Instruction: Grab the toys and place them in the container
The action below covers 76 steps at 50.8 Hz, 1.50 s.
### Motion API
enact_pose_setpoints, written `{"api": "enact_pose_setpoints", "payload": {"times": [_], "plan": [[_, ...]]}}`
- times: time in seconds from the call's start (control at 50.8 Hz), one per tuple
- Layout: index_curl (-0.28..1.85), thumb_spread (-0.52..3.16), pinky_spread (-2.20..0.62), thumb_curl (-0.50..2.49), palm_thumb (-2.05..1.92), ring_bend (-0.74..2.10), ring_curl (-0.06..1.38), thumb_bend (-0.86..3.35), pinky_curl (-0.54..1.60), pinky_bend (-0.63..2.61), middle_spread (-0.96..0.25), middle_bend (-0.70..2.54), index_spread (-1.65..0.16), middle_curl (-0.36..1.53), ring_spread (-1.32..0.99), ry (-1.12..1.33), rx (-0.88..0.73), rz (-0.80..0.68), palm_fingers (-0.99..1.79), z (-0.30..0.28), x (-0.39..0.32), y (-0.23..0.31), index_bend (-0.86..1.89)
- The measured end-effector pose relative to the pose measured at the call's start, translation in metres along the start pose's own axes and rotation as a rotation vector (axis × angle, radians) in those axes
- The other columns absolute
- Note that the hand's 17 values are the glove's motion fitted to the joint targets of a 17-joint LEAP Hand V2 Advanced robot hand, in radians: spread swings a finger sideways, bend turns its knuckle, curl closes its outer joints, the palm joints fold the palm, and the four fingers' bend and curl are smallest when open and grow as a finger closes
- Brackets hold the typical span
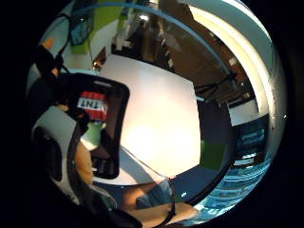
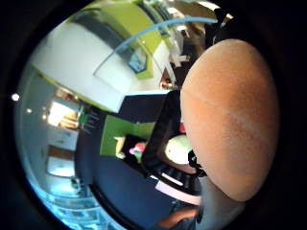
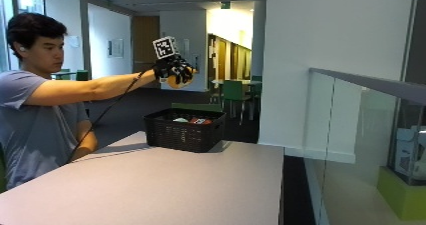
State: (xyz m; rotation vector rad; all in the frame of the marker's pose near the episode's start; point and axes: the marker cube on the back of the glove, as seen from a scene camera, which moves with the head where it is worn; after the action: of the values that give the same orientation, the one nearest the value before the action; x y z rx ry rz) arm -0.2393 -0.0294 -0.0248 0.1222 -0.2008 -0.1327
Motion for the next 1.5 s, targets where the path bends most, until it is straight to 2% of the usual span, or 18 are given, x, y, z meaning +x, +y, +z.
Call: {"api": "enact_pose_setpoints", "payload": {"times": [0.157,0.335,0.394,0.433,0.453,0.492,0.571,0.649,0.708,0.787,0.905,1.004,1.043,1.122,1.496], "plan": [[0.00,0.99,-0.44,0.79,0.67,1.11,0.52,0.13,0.41,1.12,-0.48,0.38,-0.38,0.59,-0.45,-0.048,-0.034,-0.110,0.91,0.018,0.003,0.003,0.13],[-0.02,1.06,-0.44,0.78,0.60,1.13,0.52,0.08,0.43,1.18,-0.45,0.32,-0.37,0.61,-0.44,0.123,-0.129,-0.170,0.84,0.036,0.004,0.011,0.07],[-0.02,1.19,-0.44,0.70,0.42,1.14,0.52,-0.01,0.43,1.20,-0.39,0.28,-0.35,0.61,-0.41,0.121,-0.196,-0.163,0.76,0.036,0.009,0.012,0.03],[-0.02,1.19,-0.40,0.61,0.18,1.10,0.51,-0.14,0.45,1.26,-0.29,0.18,-0.34,0.59,-0.36,0.095,-0.209,-0.170,0.50,0.034,0.010,0.013,0.00],[-0.01,1.20,-0.39,0.59,0.14,1.11,0.53,-0.12,0.46,1.28,-0.27,0.19,-0.34,0.60,-0.35,0.081,-0.206,-0.173,0.48,0.032,0.010,0.013,0.01],[0.00,1.08,-0.33,0.52,-0.18,1.05,0.52,-0.25,0.48,1.35,-0.18,0.13,-0.32,0.57,-0.28,0.069,-0.192,-0.177,0.20,0.028,0.012,0.013,0.01],[0.00,1.00,-0.26,0.44,-0.26,1.00,0.48,-0.21,0.48,1.44,-0.08,0.17,-0.31,0.55,-0.20,0.071,-0.153,-0.178,0.12,0.019,0.017,0.011,0.04],[0.01,0.94,-0.19,0.37,-0.28,0.94,0.44,-0.20,0.47,1.49,-0.02,0.20,-0.30,0.54,-0.12,-0.006,-0.146,-0.107,0.04,0.012,0.015,0.008,0.08],[0.03,0.92,-0.13,0.33,-0.28,0.91,0.42,-0.19,0.46,1.51,0.01,0.21,-0.30,0.54,-0.08,-0.031,-0.153,-0.147,0.00,0.008,0.018,0.010,0.10],[0.06,0.89,-0.08,0.28,-0.27,0.86,0.39,-0.18,0.45,1.51,0.02,0.22,-0.29,0.53,-0.04,0.023,-0.154,-0.190,-0.05,0.009,0.030,0.011,0.13],[0.09,0.89,-0.03,0.22,-0.25,0.78,0.35,-0.17,0.42,1.47,0.03,0.23,-0.29,0.52,0.00,0.080,-0.155,-0.114,-0.09,0.010,0.046,0.009,0.13],[0.12,0.89,0.01,0.19,-0.24,0.72,0.33,-0.16,0.40,1.43,0.03,0.23,-0.29,0.51,0.01,0.092,-0.161,-0.138,-0.11,0.006,0.006,0.028,0.14],[0.13,0.90,0.02,0.18,-0.23,0.70,0.32,-0.16,0.39,1.41,0.03,0.22,-0.29,0.50,0.02,0.110,-0.159,-0.084,-0.11,0.005,0.006,0.030,0.13],[0.14,0.90,0.03,0.15,-0.23,0.67,0.31,-0.15,0.37,1.36,0.02,0.23,-0.30,0.50,0.02,0.157,-0.152,0.047,-0.12,0.004,0.028,0.027,0.13],[0.17,0.93,0.02,0.10,-0.21,0.56,0.27,-0.14,0.32,1.20,0.00,0.19,-0.30,0.46,0.01,0.189,-0.115,0.123,-0.12,0.008,0.181,0.066,0.11]]}}
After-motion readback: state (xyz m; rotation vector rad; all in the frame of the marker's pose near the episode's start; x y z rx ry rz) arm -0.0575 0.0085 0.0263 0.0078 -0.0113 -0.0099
